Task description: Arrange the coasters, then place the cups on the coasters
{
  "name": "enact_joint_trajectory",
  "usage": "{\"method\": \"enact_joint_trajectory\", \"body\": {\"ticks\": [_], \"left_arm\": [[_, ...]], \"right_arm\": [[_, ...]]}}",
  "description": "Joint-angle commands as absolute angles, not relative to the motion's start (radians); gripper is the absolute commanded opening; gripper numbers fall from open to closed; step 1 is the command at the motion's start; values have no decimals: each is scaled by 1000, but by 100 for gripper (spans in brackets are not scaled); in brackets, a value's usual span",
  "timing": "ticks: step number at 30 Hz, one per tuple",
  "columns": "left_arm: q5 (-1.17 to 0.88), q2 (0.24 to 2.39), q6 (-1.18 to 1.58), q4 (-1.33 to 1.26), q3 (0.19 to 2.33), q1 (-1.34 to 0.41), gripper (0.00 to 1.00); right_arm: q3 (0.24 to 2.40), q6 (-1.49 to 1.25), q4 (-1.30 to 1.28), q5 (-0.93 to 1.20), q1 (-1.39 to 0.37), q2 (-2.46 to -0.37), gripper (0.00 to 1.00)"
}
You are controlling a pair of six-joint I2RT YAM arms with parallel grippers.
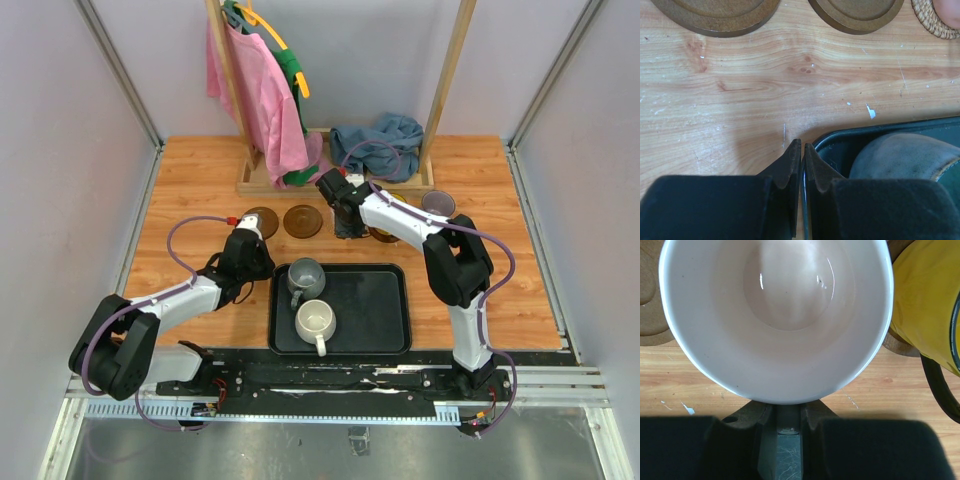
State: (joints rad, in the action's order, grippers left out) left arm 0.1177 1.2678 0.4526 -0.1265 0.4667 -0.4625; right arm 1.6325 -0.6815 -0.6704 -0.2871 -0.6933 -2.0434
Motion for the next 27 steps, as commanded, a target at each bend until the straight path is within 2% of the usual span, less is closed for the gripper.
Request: {"method": "enact_joint_trajectory", "body": {"ticks": [1,27], "left_arm": [[117,1269,448,-145,485,-471,11],[118,1267,444,-146,484,-470,11]], "right_arm": [[1637,-693,-647,-293,-690,-2043,1],[1664,-664,-602,-329,-690,-2029,1]]}}
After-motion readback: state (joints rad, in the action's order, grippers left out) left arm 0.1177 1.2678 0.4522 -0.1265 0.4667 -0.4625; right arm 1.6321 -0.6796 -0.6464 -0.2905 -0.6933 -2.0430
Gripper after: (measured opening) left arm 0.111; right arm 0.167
